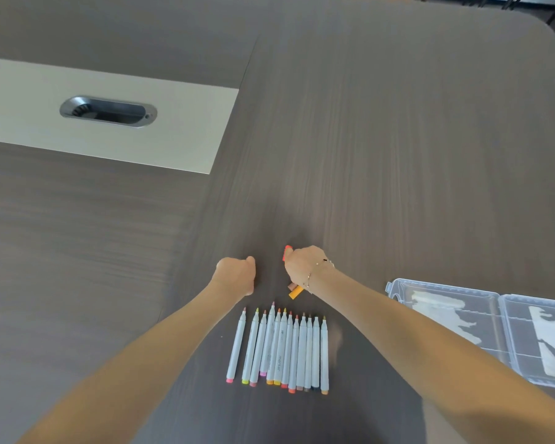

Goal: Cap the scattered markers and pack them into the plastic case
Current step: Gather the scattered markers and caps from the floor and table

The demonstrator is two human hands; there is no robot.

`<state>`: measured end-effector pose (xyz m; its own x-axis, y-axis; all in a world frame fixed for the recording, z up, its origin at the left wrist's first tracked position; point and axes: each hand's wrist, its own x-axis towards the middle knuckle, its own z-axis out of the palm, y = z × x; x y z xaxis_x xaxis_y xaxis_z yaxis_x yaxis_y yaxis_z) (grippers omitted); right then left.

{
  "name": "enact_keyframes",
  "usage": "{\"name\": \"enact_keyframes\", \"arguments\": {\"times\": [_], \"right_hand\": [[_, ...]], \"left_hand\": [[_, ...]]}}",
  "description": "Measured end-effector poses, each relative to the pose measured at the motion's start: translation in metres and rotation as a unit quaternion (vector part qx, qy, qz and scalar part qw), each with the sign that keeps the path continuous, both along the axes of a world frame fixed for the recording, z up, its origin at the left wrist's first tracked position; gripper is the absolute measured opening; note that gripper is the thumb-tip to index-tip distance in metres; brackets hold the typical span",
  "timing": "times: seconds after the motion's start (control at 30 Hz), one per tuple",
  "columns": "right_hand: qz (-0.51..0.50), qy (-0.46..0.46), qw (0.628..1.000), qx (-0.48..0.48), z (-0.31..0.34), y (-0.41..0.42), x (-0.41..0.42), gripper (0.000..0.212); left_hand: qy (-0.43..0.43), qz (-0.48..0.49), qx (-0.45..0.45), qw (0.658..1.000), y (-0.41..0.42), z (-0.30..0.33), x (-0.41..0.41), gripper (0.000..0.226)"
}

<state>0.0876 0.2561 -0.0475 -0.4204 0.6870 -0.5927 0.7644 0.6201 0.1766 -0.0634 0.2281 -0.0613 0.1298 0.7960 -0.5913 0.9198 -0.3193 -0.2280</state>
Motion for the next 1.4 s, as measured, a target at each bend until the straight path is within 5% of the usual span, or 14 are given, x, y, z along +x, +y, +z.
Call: {"name": "enact_keyframes", "arguments": {"times": [0.17, 0.27, 0.5, 0.8, 0.93, 1.17, 1.4], "right_hand": [[-0.182, 0.06, 0.98, -0.044, 0.003, 0.004, 0.014, 0.028], [-0.144, 0.088, 0.986, -0.008, 0.004, -0.008, 0.037, 0.025], [-0.119, 0.145, 0.982, 0.012, -0.001, -0.053, 0.043, 0.049], [-0.411, 0.192, 0.89, -0.044, -0.011, -0.06, -0.003, 0.05], [-0.366, 0.188, 0.911, -0.042, -0.018, -0.063, -0.009, 0.052], [-0.128, 0.268, 0.953, -0.062, -0.013, -0.026, 0.031, 0.028], [-0.26, 0.284, 0.922, -0.032, -0.018, -0.024, 0.05, 0.024]], "left_hand": [[-0.083, 0.071, 0.01, 0.994, 0.007, 0.005, 0.006, 0.021], [-0.166, 0.085, 0.07, 0.98, 0.015, 0.006, -0.001, 0.014], [-0.243, 0.071, 0.046, 0.966, 0.035, 0.009, 0.038, 0.044], [-0.271, 0.124, 0.013, 0.954, 0.029, -0.015, 0.048, 0.027], [-0.265, 0.083, -0.02, 0.96, 0.024, -0.013, 0.038, 0.025], [-0.367, 0.104, -0.047, 0.923, 0.0, -0.008, 0.02, 0.019], [-0.36, 0.129, -0.003, 0.924, -0.002, -0.009, 0.012, 0.016]]}}
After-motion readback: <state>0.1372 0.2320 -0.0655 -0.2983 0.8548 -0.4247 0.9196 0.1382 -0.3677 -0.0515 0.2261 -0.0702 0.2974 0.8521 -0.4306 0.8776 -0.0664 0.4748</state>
